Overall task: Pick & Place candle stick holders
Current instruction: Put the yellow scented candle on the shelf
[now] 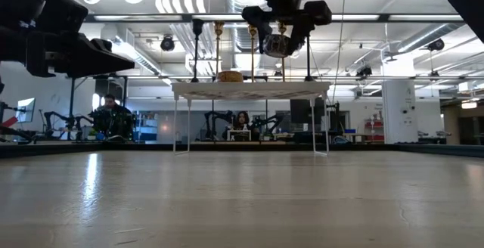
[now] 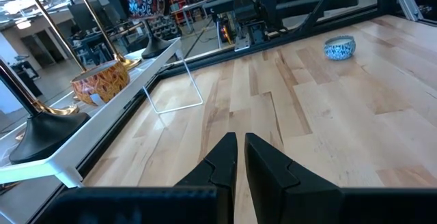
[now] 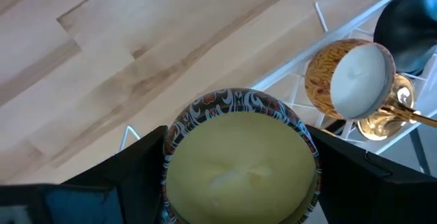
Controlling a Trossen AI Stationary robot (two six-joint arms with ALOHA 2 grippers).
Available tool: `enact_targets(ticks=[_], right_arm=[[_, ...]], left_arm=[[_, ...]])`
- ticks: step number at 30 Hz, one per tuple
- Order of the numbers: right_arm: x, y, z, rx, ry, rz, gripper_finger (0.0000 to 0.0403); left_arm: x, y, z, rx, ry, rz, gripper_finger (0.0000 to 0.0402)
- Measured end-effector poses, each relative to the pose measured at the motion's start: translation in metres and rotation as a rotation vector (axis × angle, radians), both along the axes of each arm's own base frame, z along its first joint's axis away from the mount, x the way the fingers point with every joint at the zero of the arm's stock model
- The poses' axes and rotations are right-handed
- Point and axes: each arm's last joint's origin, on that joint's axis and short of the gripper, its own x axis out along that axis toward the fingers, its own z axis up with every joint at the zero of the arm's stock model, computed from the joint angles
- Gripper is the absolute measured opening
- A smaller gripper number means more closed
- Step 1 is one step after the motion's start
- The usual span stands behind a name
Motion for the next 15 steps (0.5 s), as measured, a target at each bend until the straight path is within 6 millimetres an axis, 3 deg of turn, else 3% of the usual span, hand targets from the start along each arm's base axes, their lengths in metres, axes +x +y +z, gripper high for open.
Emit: enact_targets(ticks=[15], right_arm=[[0.003, -0.011, -0.022, 0.018, 0.009, 0.005, 0.029]], left_arm=[[0.0, 0.0, 0.0, 0.0, 0.0, 0.0, 0.0034]])
